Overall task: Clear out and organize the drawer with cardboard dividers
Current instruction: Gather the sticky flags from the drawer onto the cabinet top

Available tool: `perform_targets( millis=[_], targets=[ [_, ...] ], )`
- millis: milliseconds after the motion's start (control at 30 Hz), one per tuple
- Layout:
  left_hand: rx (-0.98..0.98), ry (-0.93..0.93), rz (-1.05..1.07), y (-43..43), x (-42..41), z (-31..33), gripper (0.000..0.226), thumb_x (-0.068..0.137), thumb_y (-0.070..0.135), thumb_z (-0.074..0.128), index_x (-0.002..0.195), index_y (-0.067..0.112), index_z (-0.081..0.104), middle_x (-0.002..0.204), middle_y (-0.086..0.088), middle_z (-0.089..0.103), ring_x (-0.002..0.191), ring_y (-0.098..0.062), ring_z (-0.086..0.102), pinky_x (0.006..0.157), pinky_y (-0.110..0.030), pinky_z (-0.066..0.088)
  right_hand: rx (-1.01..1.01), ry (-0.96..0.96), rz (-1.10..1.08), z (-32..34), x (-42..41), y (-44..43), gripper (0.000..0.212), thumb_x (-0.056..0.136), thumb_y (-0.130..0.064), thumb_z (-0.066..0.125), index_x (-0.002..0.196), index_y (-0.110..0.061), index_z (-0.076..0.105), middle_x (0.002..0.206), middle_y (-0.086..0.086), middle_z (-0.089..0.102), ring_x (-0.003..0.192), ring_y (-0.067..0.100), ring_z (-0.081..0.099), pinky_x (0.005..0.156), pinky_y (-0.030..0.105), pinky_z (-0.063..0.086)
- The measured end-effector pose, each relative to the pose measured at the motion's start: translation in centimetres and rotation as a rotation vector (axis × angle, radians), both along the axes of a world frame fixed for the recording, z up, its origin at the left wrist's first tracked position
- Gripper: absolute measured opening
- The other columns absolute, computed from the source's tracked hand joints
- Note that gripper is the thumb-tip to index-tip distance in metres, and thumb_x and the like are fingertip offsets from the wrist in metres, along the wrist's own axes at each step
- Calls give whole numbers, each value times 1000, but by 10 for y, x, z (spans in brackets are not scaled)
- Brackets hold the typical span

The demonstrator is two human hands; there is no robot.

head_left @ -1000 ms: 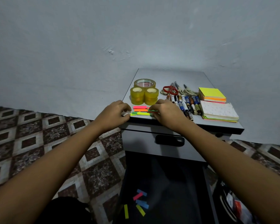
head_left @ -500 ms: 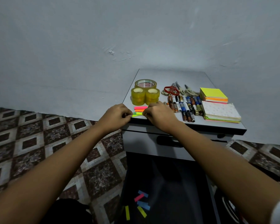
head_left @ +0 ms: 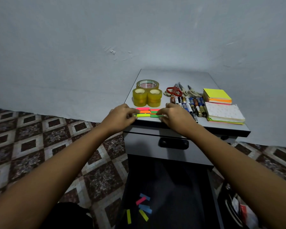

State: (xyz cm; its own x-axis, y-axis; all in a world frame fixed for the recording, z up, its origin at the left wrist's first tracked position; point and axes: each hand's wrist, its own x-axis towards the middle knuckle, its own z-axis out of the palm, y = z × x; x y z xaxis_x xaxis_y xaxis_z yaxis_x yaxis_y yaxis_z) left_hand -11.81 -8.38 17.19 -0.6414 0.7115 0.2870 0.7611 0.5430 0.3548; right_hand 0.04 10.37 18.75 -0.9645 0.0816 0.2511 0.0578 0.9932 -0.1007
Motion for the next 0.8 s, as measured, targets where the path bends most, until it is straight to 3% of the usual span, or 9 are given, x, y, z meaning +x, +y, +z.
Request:
perform_targets(
  millis=[167,467,800],
  targets=[
    [-32,17,-28,5,0,4,27,93,21,56,117,16,67,108,-9,60,96,-19,56,74,-20,34,-8,-37,-21,0,0,3,29,96,-23,47,121,-20,63,115,14,57,107,30,54,88,40,49],
    [-38,63,-76,6,1,10,23,91,15,59,110,8,69,108,-12,65,95,-21,59,79,-22,40,12,6,-48,0,-2,2,26,95,-12,47,114,-10,64,108,15,59,98,31,57,78,39,50],
    [38,49,-40,13,7,8,22,90,14,59,106,5,70,104,-13,64,85,-15,56,73,-20,38,80,29,-64,-2,-11,1,23,93,-12,50,111,-6,63,101,14,60,91,30,59,78,42,54]
  ],
)
